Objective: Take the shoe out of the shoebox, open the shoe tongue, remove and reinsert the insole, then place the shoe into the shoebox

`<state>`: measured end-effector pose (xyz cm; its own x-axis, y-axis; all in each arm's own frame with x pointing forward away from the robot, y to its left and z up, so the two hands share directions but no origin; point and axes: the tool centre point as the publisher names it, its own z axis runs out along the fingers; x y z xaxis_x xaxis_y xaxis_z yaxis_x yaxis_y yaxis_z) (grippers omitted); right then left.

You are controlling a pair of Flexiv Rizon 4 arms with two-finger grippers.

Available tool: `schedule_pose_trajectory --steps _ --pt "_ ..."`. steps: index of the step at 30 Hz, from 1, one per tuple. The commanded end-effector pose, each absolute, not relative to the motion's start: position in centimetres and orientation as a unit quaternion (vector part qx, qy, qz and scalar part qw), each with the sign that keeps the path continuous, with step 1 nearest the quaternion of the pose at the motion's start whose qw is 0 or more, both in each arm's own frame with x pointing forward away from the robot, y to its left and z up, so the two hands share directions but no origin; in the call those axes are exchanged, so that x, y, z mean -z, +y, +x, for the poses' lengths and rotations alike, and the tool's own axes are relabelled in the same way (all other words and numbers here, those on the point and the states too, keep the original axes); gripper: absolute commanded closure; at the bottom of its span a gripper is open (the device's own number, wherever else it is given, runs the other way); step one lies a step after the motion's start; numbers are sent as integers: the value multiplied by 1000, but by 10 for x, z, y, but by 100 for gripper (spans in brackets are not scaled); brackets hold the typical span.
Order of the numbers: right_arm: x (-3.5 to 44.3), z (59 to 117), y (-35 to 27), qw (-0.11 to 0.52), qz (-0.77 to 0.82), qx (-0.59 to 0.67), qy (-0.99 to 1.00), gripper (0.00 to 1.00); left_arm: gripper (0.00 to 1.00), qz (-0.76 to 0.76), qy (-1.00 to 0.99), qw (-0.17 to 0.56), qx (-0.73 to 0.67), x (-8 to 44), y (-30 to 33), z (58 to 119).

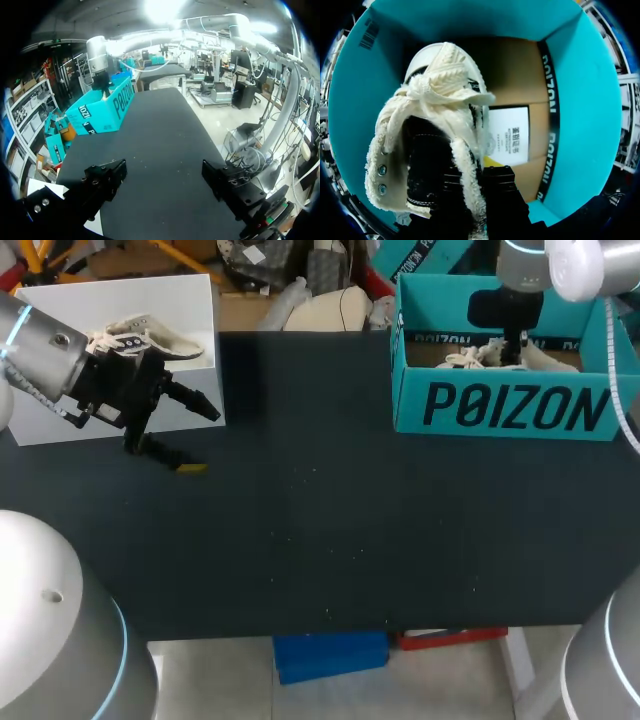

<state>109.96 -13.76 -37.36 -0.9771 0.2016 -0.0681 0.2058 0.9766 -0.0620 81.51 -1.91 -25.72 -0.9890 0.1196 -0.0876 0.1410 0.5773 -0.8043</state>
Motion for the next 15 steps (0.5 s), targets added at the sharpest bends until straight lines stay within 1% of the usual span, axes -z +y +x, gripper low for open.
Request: schedule_pose_trajectory --steps 1,11,12,13,14,15 --pt "387 1110 -138 19 104 34 994 100 0 73 888 14 453 258 -19 814" --pt "401 1111 -141 7 113 34 993 100 0 73 888 14 453 258 -19 814" --pt "402 1111 -142 7 114 34 993 99 0 73 888 14 453 258 -19 814" --pt "402 1111 -142 7 116 35 993 89 0 73 888 14 453 258 -19 814" --pt "402 1111 -143 7 117 35 993 84 0 73 888 14 453 258 -19 814" --pt "402 1112 -143 7 118 35 992 80 0 73 888 14 453 258 -19 814"
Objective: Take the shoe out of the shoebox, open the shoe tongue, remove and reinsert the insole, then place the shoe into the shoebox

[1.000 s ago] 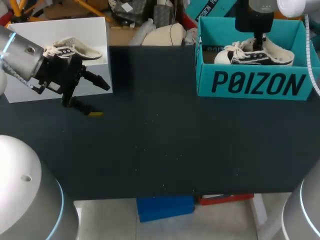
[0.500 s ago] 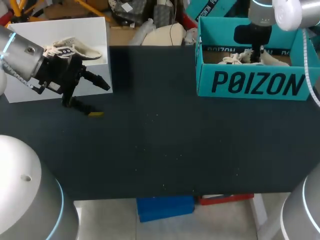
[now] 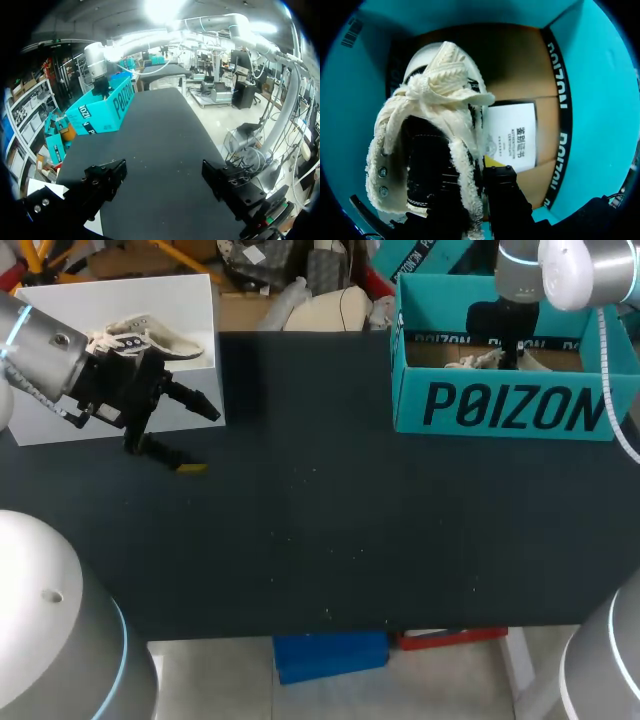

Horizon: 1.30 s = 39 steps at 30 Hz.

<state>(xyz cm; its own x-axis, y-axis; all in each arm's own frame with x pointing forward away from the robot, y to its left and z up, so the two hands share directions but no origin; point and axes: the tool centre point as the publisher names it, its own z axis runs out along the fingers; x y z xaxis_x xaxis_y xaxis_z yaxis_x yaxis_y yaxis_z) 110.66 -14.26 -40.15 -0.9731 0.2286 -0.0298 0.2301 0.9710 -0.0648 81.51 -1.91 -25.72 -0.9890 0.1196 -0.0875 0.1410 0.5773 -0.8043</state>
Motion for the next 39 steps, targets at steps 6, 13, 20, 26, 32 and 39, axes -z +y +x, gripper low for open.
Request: schedule_pose_trajectory --steps 6,13,20,26,32,39 --pt "390 1107 -147 11 128 37 991 71 0 73 888 14 453 258 -19 814" --pt "356 1096 -145 26 137 46 989 71 0 73 888 14 453 258 -19 814" --pt "301 1071 -135 50 142 73 986 69 0 73 888 14 453 258 -19 814" --pt "253 1040 -113 67 149 91 982 67 0 73 888 14 453 258 -19 814" --pt "217 1001 -78 81 161 101 978 65 0 73 888 14 453 258 -19 814" --pt "202 957 -16 89 169 95 977 53 0 73 888 14 453 258 -19 814"
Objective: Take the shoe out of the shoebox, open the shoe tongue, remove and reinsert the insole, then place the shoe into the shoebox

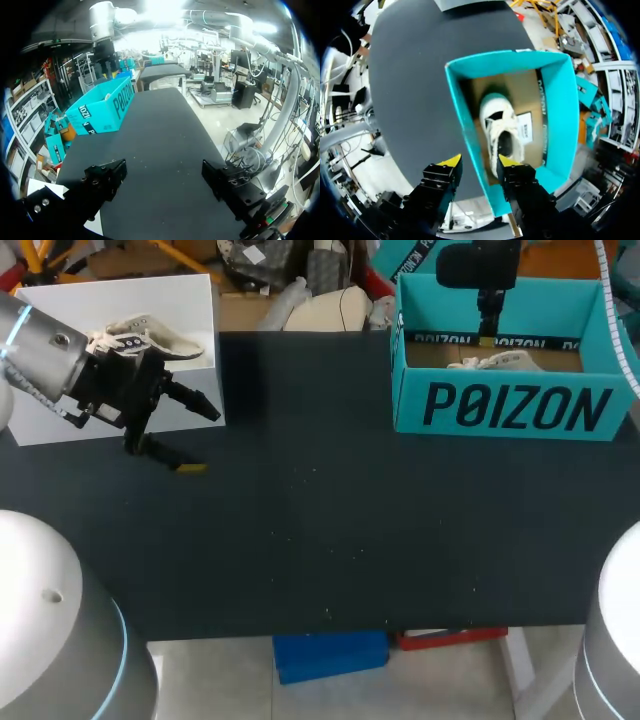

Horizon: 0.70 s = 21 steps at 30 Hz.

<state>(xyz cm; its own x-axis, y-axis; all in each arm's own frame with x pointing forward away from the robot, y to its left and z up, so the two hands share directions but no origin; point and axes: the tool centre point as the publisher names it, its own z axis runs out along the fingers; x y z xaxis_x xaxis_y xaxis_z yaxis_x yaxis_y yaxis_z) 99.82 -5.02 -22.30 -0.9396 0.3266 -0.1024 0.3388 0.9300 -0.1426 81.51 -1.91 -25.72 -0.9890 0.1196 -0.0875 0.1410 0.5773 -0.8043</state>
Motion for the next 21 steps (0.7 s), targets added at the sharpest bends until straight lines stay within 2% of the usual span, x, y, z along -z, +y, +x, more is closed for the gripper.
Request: schedule_pose_trajectory --steps 1,3,4,5,8,11,16,18,21 --pt "202 952 -7 87 171 92 977 52 0 73 888 14 453 258 -19 814" --pt "202 942 8 83 181 87 976 48 0 73 888 14 453 258 -19 814" --pt "203 936 15 80 189 87 975 40 0 73 888 14 453 258 -19 814" --pt "205 931 22 75 200 85 973 37 0 73 888 14 453 258 -19 814" --pt "213 919 36 58 223 83 970 38 0 73 888 14 453 258 -19 814" --pt "228 907 46 38 254 80 963 36 0 73 888 14 453 258 -19 814" --pt "249 897 52 38 288 67 955 35 0 73 888 14 453 258 -19 814" --pt "258 895 54 36 300 61 951 27 0 73 888 14 453 258 -19 814" --pt "271 893 58 32 313 53 948 22 0 73 888 14 453 258 -19 814"
